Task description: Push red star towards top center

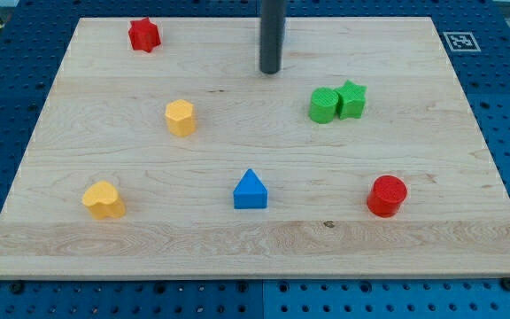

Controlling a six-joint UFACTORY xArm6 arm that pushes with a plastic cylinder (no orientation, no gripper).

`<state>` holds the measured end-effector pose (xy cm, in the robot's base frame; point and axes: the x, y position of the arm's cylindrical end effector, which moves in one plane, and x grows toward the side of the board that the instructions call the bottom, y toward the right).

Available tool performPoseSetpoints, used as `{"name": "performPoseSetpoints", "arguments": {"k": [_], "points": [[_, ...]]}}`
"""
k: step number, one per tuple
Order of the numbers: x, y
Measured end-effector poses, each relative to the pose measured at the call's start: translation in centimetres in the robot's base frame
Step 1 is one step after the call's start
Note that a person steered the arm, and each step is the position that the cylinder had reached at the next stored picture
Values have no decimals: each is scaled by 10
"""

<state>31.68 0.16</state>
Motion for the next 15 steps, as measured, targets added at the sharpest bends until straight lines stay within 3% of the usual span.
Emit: {"name": "performPoseSetpoints", "arguments": {"k": [3,6,8,11,14,15], "points": [[1,-140],[-46,-236],[-82,-216],[-59,-116],[-73,-80],[-47,-64]]}}
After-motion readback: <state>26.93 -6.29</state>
